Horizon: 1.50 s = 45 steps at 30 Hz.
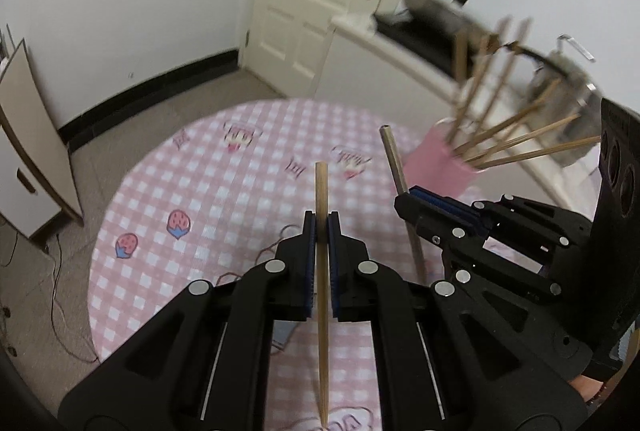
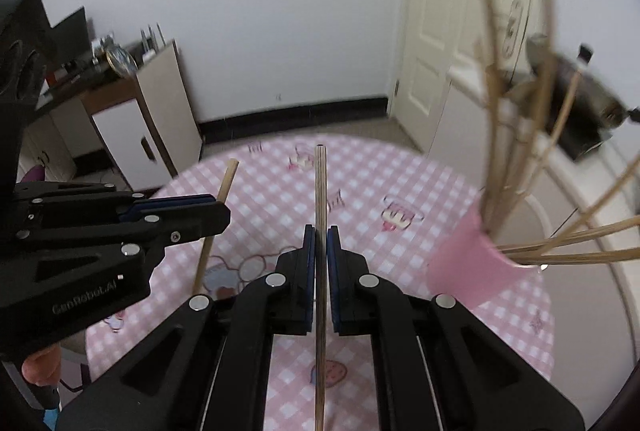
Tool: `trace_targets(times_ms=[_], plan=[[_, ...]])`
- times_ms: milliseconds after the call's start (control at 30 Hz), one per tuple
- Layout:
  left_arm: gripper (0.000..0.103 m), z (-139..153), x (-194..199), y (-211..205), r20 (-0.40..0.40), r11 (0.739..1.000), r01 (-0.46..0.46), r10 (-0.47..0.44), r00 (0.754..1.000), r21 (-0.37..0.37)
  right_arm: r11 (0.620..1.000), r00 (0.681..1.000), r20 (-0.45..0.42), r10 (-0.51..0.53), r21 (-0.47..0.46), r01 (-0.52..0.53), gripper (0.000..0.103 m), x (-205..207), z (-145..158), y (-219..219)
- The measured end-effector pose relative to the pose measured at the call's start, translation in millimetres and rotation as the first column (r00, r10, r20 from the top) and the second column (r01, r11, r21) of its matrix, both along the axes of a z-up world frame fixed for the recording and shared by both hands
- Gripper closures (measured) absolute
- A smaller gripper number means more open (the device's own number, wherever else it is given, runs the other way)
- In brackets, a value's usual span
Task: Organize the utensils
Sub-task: 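Lift the held chopsticks and carry them over the pink cup with both tools, then lower the chopsticks into the pink cup with both tools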
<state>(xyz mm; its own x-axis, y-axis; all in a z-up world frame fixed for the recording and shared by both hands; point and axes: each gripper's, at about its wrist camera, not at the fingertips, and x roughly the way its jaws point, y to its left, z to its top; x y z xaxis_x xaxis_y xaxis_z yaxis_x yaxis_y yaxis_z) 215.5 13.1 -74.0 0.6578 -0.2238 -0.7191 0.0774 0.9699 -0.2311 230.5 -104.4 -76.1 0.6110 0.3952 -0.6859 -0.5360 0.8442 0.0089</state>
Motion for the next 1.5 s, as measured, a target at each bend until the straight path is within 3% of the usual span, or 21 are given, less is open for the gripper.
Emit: trace_targets(times_ms=[233,500,833,1233,1500], plan=[[0.097,48.2,-40.6,-21.1,0.169,0.999,0.043,-0.039,0.985,-0.021,0.998,0.992,0.122,-0.034,0.053,0.028,0.099,-38.2,43.8,-22.9],[0.097,80.4,-60.6,-49.6,0.292,0.996,0.084,-0.075,0.953,-0.02,0.991,0.97,0.22,-0.109,0.097,0.089,0.099,-63.3,77.3,-60.0],[0.097,117.4,-58.3,-96.6,0.461,0.996,0.077,-0.092,0.883,0.051,0.97,0.92,0.325,-0.221,0.169,0.173,0.099,-69.3,104.5,-96.8],[0.097,132.1,-19.3,-129.8,0.557,0.999,0.017,-0.03,0.83,0.027,0.938,0.851,0.419,-0.318,0.268,0.218,0.099,-50.9,123.2,-129.0],[0.097,122.1,3.1,-143.7,0.573,1.0,-0.007,-0.008,0.819,0.024,0.926,0.83,0.433,-0.351,0.291,0.24,0.099,-30.5,114.8,-141.1]])
